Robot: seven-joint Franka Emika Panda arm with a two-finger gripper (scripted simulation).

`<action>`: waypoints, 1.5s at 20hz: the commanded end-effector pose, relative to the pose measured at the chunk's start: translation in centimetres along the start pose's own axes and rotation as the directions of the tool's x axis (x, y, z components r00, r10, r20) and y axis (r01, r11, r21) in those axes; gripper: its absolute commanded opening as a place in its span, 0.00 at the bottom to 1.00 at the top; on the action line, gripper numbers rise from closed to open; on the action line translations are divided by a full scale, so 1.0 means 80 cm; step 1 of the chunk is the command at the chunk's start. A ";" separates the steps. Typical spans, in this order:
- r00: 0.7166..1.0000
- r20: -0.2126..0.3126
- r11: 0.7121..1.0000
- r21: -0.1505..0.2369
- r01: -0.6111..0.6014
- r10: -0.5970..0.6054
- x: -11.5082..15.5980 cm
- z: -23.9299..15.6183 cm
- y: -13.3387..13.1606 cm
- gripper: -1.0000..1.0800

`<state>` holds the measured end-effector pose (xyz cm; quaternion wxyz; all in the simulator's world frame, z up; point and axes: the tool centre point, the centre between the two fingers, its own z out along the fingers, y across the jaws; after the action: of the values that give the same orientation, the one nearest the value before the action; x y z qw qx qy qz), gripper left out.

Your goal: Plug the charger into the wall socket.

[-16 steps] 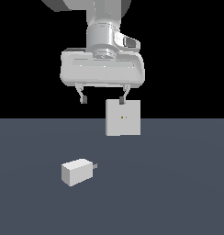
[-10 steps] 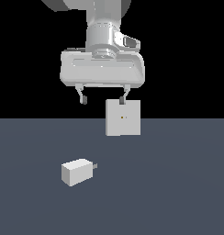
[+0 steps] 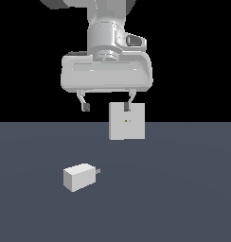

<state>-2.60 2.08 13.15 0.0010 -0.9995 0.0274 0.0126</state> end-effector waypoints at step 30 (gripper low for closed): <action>0.792 -0.074 0.794 0.013 -0.607 0.606 -0.094 0.081 -0.033 0.96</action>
<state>-9.98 4.99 7.06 -0.0096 -0.9414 0.3363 -0.0235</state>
